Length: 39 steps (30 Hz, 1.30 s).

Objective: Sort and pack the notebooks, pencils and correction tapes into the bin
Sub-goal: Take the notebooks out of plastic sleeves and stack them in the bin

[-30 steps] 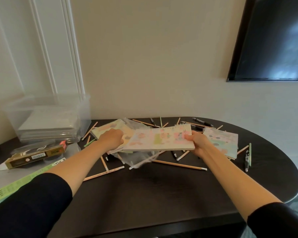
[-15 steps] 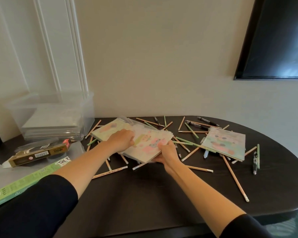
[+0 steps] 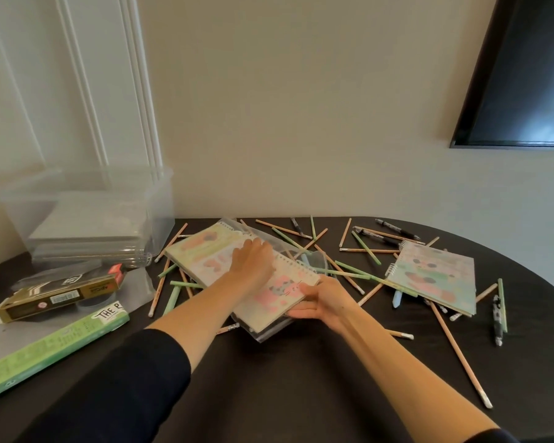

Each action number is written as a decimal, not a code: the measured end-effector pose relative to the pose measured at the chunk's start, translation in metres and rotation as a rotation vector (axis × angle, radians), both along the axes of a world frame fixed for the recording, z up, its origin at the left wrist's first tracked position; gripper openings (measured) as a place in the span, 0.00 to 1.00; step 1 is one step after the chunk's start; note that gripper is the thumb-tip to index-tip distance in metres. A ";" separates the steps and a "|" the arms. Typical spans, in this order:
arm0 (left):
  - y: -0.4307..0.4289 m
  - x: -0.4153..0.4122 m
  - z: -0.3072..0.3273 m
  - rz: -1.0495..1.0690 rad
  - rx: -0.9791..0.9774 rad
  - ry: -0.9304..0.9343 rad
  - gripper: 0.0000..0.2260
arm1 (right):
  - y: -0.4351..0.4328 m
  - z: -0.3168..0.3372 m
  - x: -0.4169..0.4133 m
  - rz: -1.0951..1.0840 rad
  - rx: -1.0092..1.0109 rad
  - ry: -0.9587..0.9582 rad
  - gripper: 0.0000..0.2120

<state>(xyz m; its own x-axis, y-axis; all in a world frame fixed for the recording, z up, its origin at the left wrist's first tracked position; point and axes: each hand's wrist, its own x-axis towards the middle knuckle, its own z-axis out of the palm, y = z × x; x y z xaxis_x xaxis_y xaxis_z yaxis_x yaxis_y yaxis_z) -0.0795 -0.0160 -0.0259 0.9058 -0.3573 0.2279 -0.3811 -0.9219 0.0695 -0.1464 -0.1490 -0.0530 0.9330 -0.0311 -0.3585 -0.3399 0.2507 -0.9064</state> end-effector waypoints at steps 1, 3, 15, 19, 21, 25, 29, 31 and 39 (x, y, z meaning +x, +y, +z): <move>-0.003 0.003 -0.001 -0.007 -0.030 -0.017 0.13 | -0.001 0.003 0.002 -0.011 -0.004 -0.013 0.19; -0.006 0.008 -0.002 -0.040 -0.097 -0.049 0.13 | -0.001 0.008 0.005 -0.028 0.012 -0.044 0.16; -0.003 0.018 0.014 -0.033 -0.124 -0.093 0.15 | 0.059 0.008 0.053 -0.149 0.126 -0.103 0.12; -0.003 0.013 0.012 -0.015 -0.375 -0.081 0.16 | 0.072 0.003 0.068 -0.200 0.152 -0.126 0.12; -0.005 0.013 0.008 -0.002 -0.500 -0.071 0.18 | 0.075 0.002 0.072 -0.211 0.197 -0.149 0.13; 0.001 0.015 0.006 -0.081 -0.572 -0.021 0.17 | 0.069 0.000 0.071 -0.141 0.122 -0.116 0.11; 0.004 0.018 0.011 -0.143 -0.506 0.019 0.16 | 0.062 0.001 0.069 -0.042 0.069 -0.065 0.09; 0.004 0.020 0.014 -0.132 -0.420 0.036 0.15 | 0.060 0.000 0.069 -0.012 -0.087 -0.032 0.10; 0.009 0.020 0.011 0.039 -0.705 0.308 0.15 | 0.044 0.009 0.057 0.149 -0.013 0.007 0.06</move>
<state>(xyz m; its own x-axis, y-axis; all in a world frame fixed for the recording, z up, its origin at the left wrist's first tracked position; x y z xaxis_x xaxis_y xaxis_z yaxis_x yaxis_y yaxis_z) -0.0599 -0.0073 -0.0153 0.9741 -0.1882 0.1251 -0.2177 -0.6327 0.7432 -0.0894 -0.1050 -0.0437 0.9251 0.1027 -0.3657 -0.3790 0.1856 -0.9066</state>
